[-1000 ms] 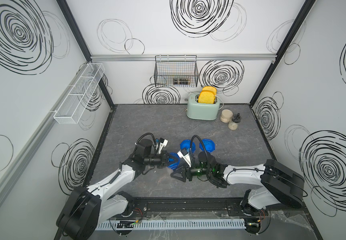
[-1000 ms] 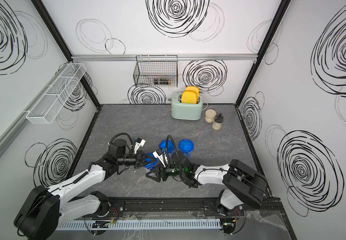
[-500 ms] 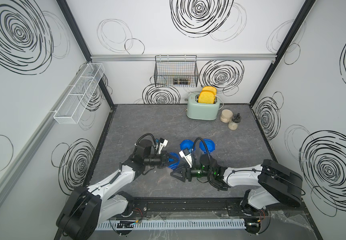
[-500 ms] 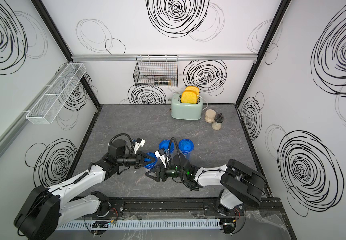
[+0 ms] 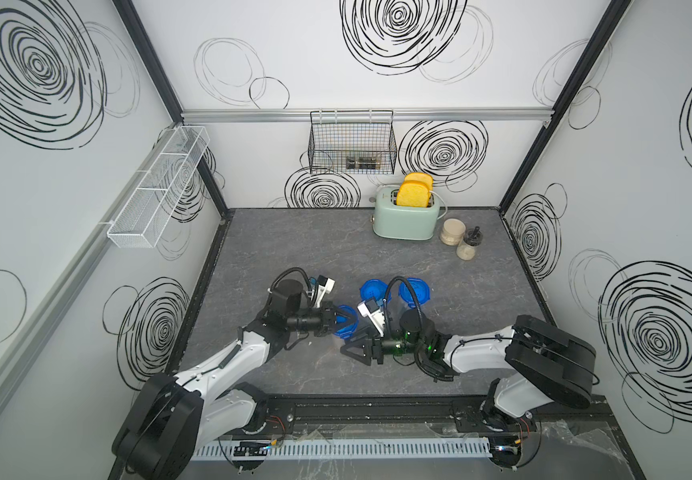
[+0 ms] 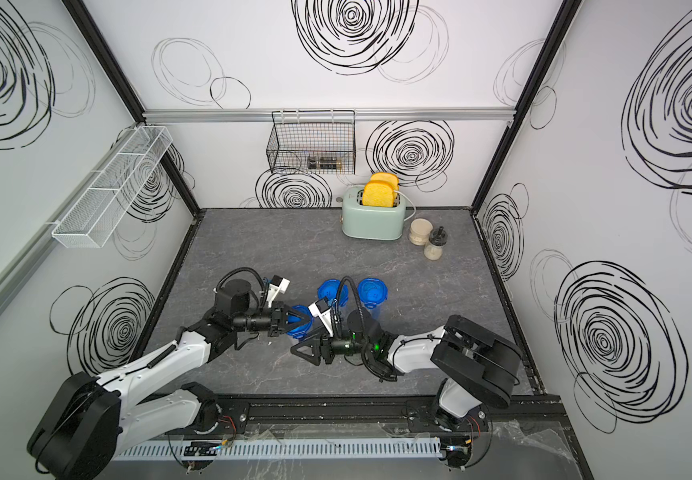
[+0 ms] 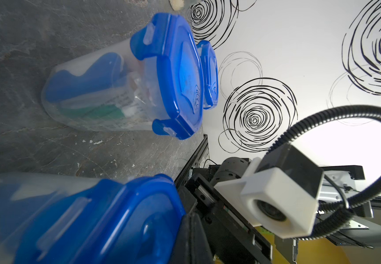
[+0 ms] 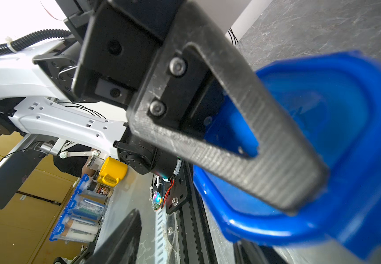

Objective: Take out toiletry kits
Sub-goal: Unfasten the latch on the container.

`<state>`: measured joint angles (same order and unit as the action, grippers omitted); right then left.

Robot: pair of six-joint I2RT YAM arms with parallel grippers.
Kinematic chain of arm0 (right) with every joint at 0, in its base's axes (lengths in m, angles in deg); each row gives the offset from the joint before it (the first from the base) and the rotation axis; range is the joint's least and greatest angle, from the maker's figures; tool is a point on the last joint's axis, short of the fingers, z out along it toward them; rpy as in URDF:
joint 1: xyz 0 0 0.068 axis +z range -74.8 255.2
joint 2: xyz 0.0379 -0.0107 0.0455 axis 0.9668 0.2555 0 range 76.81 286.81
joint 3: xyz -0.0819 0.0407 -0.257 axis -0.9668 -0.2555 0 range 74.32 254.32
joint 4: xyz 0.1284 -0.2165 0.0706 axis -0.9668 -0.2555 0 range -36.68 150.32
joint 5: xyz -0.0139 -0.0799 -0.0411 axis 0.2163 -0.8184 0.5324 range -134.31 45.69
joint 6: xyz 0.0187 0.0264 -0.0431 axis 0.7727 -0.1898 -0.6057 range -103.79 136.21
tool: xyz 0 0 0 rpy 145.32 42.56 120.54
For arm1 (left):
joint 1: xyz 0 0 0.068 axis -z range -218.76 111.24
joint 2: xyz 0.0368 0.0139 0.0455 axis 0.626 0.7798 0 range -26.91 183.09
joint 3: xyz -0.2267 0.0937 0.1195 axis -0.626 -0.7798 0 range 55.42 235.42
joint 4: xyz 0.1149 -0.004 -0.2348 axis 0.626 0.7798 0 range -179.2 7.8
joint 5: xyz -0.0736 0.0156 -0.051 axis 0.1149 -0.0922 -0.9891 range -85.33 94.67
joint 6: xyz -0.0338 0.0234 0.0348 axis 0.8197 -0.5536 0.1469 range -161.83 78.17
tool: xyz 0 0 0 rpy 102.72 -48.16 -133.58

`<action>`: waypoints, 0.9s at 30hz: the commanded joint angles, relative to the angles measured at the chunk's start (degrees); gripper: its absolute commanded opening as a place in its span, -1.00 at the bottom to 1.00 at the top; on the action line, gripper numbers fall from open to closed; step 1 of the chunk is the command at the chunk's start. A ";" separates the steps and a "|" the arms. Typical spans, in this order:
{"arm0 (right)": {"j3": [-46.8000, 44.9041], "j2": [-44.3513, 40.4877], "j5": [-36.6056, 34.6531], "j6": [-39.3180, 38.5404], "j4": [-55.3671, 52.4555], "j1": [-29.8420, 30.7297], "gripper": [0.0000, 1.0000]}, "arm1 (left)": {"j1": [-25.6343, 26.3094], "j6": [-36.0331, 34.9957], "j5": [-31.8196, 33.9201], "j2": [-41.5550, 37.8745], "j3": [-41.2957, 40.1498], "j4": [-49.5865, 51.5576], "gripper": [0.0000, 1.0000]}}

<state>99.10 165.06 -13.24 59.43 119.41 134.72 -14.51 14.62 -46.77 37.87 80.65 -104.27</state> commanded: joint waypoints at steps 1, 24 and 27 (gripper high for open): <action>1.63 -0.41 2.57 -3.21 16.88 0.48 0.27 | 0.36 -1.57 5.88 2.59 -3.35 7.68 -1.00; -0.08 5.59 9.44 -8.85 33.68 0.50 0.28 | 1.59 -3.55 9.37 3.35 -3.64 9.57 -1.00; 0.32 6.38 9.76 -9.68 33.25 0.52 0.28 | 1.73 -3.54 9.40 3.39 -3.71 9.53 -1.00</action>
<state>97.35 171.77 -5.26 52.57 140.39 134.86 -13.48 14.07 -43.40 37.87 80.70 -104.51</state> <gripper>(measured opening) 0.641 0.046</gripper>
